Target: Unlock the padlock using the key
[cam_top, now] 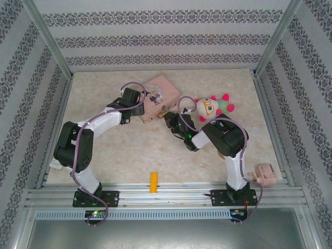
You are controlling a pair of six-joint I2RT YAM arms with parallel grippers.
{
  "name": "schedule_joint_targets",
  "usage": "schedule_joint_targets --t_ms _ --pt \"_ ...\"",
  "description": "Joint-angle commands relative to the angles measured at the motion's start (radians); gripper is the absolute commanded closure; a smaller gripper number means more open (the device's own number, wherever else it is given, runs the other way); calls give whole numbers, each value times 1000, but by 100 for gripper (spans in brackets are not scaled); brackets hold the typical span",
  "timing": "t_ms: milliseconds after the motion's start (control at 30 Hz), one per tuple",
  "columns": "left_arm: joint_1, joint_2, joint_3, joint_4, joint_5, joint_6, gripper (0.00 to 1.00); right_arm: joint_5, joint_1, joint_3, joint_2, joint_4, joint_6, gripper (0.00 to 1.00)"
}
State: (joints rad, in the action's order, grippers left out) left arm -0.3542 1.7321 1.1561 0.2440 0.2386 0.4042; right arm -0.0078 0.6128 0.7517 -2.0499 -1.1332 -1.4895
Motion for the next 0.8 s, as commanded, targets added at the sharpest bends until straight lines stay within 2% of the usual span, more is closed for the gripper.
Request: schedule_joint_targets --t_ms 0,467,767 --pt "28 9 -41 104 80 2 10 109 -20 -38 22 -27 19 100" --pt "28 16 -43 107 60 10 10 157 -42 30 -90 -117 15 100" --pt "28 14 -48 110 59 7 10 205 -45 44 -94 -161 24 100"
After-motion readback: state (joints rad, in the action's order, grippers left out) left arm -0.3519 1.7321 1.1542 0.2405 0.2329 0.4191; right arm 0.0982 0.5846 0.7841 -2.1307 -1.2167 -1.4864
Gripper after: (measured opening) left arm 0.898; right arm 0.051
